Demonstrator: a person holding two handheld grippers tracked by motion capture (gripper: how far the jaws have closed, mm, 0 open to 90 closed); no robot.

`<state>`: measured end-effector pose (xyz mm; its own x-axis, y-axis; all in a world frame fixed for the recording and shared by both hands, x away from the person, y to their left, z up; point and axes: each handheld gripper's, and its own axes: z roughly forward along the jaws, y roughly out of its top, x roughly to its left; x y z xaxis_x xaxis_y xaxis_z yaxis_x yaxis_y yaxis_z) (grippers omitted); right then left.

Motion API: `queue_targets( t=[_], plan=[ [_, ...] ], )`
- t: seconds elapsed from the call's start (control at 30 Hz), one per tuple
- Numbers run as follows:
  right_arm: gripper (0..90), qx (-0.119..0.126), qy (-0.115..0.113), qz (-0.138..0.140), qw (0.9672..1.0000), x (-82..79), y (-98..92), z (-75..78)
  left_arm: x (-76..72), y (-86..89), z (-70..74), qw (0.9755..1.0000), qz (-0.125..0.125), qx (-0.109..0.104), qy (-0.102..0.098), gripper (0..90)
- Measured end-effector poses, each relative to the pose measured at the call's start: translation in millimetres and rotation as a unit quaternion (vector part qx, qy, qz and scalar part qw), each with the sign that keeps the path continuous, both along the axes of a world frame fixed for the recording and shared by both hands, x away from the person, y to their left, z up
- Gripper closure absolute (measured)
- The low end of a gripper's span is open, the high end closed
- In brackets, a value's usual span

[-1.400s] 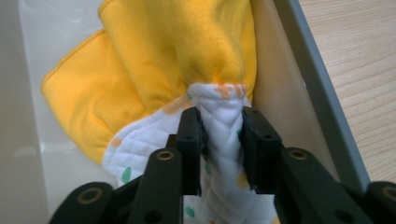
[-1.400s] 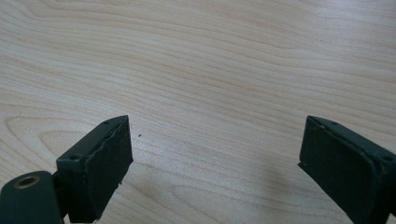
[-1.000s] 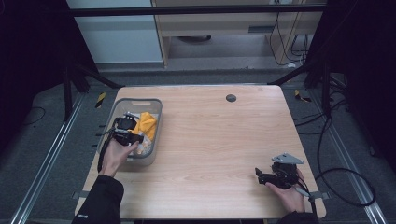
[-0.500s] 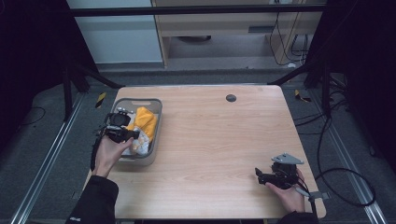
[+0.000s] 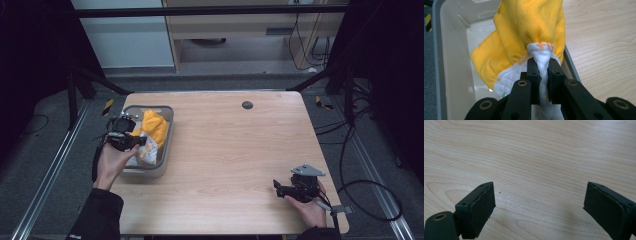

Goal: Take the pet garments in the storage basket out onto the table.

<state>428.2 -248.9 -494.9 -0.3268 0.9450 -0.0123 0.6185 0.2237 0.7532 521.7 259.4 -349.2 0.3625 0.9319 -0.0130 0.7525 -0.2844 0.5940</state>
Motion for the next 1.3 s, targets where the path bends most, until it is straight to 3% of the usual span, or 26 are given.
queue_targets(
  t=[0.37,0.57,0.83,1.3],
  plan=[
    [10.0,0.003,-0.002,0.0,1.0,-0.7,-0.2,1.0,-10.7,-1.0,19.2,0.9997,-0.012,0.001,-0.022,81.9],
    [10.2,0.003,-0.005,0.0,1.0,-1.2,-0.4,1.4,-16.6,-1.0,26.7,0.9993,-0.017,-0.009,-0.031,81.8],
    [10.3,0.001,-0.007,0.001,1.0,-1.0,-0.7,1.2,-21.1,-4.7,32.9,0.9989,-0.028,-0.013,-0.034,81.9],
    [10.3,0.003,-0.009,0.001,1.0,-1.3,-1.2,1.7,-35.9,-24.1,53.6,0.996,-0.07,-0.015,-0.052,82.0]
  ],
)
